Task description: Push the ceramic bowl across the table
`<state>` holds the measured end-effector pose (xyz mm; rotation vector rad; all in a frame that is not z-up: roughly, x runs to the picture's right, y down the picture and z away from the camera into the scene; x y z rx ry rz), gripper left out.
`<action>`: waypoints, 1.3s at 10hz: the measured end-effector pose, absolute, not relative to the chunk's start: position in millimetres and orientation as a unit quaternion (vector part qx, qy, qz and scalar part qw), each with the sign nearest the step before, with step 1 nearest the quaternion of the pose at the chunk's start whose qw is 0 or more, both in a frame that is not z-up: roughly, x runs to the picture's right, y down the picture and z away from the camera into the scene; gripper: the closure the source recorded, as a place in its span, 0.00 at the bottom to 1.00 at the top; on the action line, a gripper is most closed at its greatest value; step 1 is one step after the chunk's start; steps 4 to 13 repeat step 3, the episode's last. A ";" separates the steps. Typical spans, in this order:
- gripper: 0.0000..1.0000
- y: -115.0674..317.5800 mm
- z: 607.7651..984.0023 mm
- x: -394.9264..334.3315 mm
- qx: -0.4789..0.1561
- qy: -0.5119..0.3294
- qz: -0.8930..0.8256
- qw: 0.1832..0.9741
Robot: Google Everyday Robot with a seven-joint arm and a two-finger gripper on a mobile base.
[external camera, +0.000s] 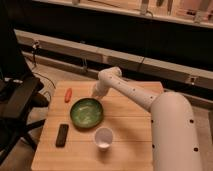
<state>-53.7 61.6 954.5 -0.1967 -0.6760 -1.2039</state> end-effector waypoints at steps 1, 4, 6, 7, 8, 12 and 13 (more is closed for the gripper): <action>1.00 62.1 954.1 -55.4 -0.089 -0.312 -0.557 0.765; 1.00 62.6 953.2 -59.3 -0.086 -0.313 -0.563 0.760; 1.00 62.6 953.2 -59.3 -0.086 -0.313 -0.563 0.760; 1.00 62.6 953.2 -59.3 -0.086 -0.313 -0.563 0.760; 1.00 62.6 953.2 -59.3 -0.086 -0.313 -0.563 0.760; 1.00 62.6 953.2 -59.3 -0.086 -0.313 -0.563 0.760; 1.00 62.6 953.2 -59.3 -0.086 -0.313 -0.563 0.760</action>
